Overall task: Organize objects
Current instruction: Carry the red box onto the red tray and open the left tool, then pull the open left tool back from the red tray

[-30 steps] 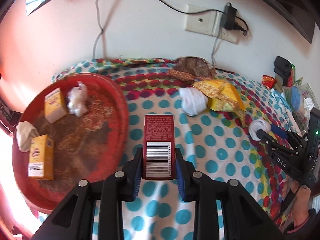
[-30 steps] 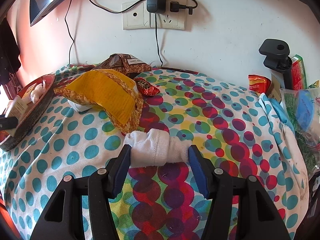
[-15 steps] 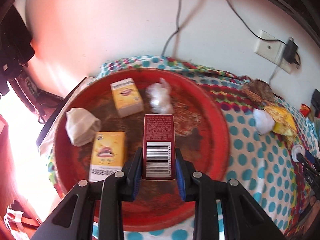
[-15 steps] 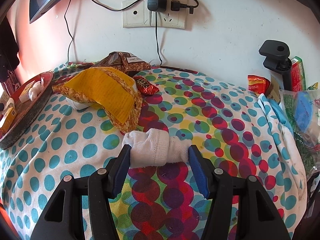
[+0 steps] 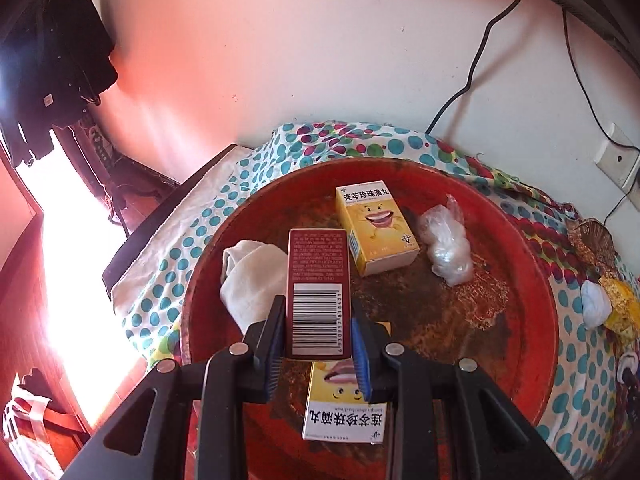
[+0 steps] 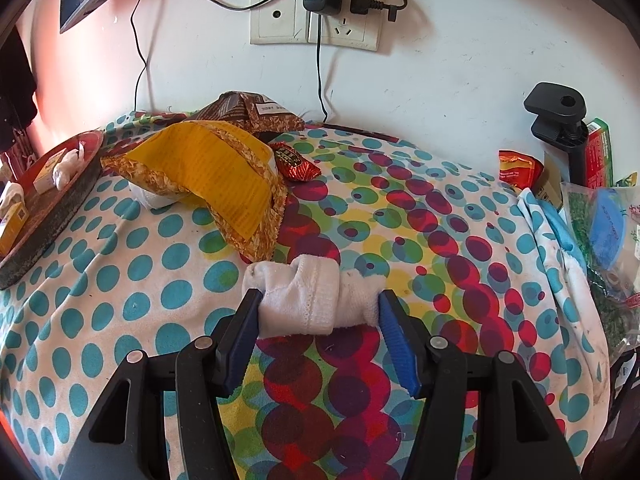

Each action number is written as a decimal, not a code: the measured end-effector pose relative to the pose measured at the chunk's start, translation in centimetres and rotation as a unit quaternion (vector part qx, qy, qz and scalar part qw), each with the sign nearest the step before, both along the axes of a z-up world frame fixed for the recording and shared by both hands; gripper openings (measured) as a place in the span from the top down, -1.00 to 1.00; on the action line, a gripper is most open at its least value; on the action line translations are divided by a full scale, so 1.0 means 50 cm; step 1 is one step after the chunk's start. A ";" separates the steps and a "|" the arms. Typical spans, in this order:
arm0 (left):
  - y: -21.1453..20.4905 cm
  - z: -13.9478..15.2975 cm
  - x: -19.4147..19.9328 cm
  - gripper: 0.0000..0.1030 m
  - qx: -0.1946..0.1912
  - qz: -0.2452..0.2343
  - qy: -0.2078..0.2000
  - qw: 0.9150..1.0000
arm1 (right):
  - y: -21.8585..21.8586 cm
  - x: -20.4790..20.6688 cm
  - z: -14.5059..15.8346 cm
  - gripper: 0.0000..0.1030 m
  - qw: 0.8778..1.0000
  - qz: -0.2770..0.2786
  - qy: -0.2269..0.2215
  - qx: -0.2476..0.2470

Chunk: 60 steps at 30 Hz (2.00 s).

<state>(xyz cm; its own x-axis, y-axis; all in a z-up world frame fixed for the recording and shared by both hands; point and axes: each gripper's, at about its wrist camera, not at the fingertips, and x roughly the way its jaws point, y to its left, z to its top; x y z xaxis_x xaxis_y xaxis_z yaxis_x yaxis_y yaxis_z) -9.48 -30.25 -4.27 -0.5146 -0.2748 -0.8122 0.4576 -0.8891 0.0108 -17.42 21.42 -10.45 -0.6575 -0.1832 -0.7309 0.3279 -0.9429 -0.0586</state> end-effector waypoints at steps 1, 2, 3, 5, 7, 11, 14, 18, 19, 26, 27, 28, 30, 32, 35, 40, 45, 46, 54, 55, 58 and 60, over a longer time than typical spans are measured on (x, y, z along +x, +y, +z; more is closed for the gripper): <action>-0.003 -0.001 -0.010 0.43 -0.004 -0.006 -0.001 1.000 | -0.003 0.000 0.001 -0.11 1.000 0.000 0.000 0.001; -0.001 -0.001 -0.016 0.43 -0.011 -0.010 0.001 1.000 | -0.003 0.000 0.000 -0.11 1.000 0.001 -0.001 0.001; 0.002 0.000 -0.022 0.43 -0.017 -0.018 0.003 1.000 | -0.004 -0.002 -0.001 -0.12 1.000 0.001 -0.004 0.002; 0.008 -0.003 -0.039 0.43 -0.026 -0.038 0.003 0.999 | -0.006 -0.003 -0.003 -0.13 1.000 0.001 -0.007 0.006; 0.007 -0.015 -0.057 0.43 -0.031 -0.047 -0.004 0.998 | -0.008 -0.003 -0.003 -0.13 1.000 0.001 -0.006 0.008; -0.012 -0.041 -0.075 0.43 -0.024 -0.037 -0.005 0.999 | -0.009 -0.003 -0.005 -0.13 1.000 0.001 -0.005 0.014; -0.017 -0.062 -0.085 0.42 -0.018 -0.040 -0.008 0.999 | -0.007 -0.003 -0.005 -0.13 1.000 0.001 -0.005 0.016; -0.028 -0.080 -0.096 0.41 -0.013 -0.035 -0.011 0.999 | -0.012 -0.004 -0.006 -0.14 1.000 0.001 -0.006 0.024; -0.033 -0.082 -0.097 0.41 -0.006 -0.033 -0.005 0.999 | -0.013 -0.004 -0.006 -0.14 1.000 0.002 -0.006 0.026; -0.026 -0.083 -0.099 0.10 -0.015 -0.037 -0.010 0.999 | -0.016 -0.007 -0.007 -0.17 0.999 0.003 -0.008 0.031; -0.021 -0.081 -0.096 0.08 -0.025 -0.036 -0.010 0.999 | -0.017 -0.007 -0.007 -0.17 0.999 0.003 -0.008 0.031; -0.016 -0.077 -0.091 0.06 -0.032 -0.038 -0.008 0.999 | -0.017 -0.008 -0.007 -0.17 0.999 0.003 -0.008 0.031; -0.004 -0.068 -0.075 0.04 -0.048 -0.032 -0.001 0.998 | -0.017 -0.007 -0.007 -0.17 0.999 0.003 -0.008 0.031; 0.012 -0.052 -0.046 0.00 -0.063 -0.020 0.016 0.998 | -0.017 -0.008 -0.008 -0.17 0.999 0.004 -0.007 0.033; 0.054 -0.033 0.013 -0.02 -0.070 -0.011 0.046 0.996 | -0.012 -0.010 -0.007 -0.17 1.000 0.007 -0.006 0.028; 0.143 -0.020 0.114 -0.03 -0.072 -0.036 0.080 0.994 | -0.005 -0.008 -0.002 -0.12 1.000 0.008 -0.007 0.008; 0.214 -0.018 0.194 -0.03 -0.081 -0.061 0.108 0.989 | -0.004 -0.004 0.002 -0.04 1.000 0.003 0.002 0.012; 0.226 -0.019 0.208 -0.03 -0.081 -0.062 0.113 0.988 | -0.008 -0.002 0.002 -0.03 1.000 0.002 0.004 0.014; 0.241 -0.033 0.253 -0.03 -0.023 -0.096 0.122 0.988 | -0.008 0.004 0.007 -0.02 0.999 -0.010 0.012 0.028; 0.235 -0.033 0.266 -0.03 -0.013 -0.095 0.135 0.986 | -0.007 0.006 0.009 -0.02 0.999 -0.012 0.015 0.027; 0.228 -0.037 0.300 -0.03 0.010 -0.106 0.157 0.982 | -0.005 0.010 0.015 -0.02 0.999 -0.021 0.029 0.030; 0.231 -0.037 0.304 -0.03 0.011 -0.104 0.155 0.982 | -0.005 0.013 0.019 -0.02 0.998 -0.028 0.038 0.034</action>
<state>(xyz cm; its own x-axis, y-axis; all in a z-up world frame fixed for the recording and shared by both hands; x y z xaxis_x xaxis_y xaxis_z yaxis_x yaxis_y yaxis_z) 5.73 -18.70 -6.11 -0.7816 -0.1214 -0.6119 0.2444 -0.9620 -0.1213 -16.78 21.18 -9.49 -0.7193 -0.0958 -0.6881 0.2672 -0.9524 -0.1467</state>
